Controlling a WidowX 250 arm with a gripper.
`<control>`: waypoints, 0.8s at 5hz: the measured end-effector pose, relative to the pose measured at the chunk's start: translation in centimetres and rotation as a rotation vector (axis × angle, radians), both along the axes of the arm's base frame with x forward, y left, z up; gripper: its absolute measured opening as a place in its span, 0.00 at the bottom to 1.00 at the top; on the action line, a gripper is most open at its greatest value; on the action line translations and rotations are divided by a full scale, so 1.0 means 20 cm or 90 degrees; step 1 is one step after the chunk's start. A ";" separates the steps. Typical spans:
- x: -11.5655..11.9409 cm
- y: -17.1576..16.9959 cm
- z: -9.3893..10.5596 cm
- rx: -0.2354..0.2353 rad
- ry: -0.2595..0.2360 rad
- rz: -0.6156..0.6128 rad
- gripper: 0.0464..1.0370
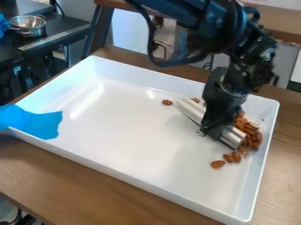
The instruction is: Sweep into pile
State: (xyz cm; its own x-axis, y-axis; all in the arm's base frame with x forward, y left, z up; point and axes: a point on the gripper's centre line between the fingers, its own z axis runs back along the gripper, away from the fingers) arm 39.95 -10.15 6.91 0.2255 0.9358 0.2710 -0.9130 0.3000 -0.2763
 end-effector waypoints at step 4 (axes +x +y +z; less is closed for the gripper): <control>-0.19 0.71 0.31 -0.107 0.087 -0.255 0.34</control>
State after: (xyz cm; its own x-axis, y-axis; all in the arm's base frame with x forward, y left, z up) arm 36.21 3.99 13.18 0.6020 0.7958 0.0660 -0.7654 0.5985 -0.2366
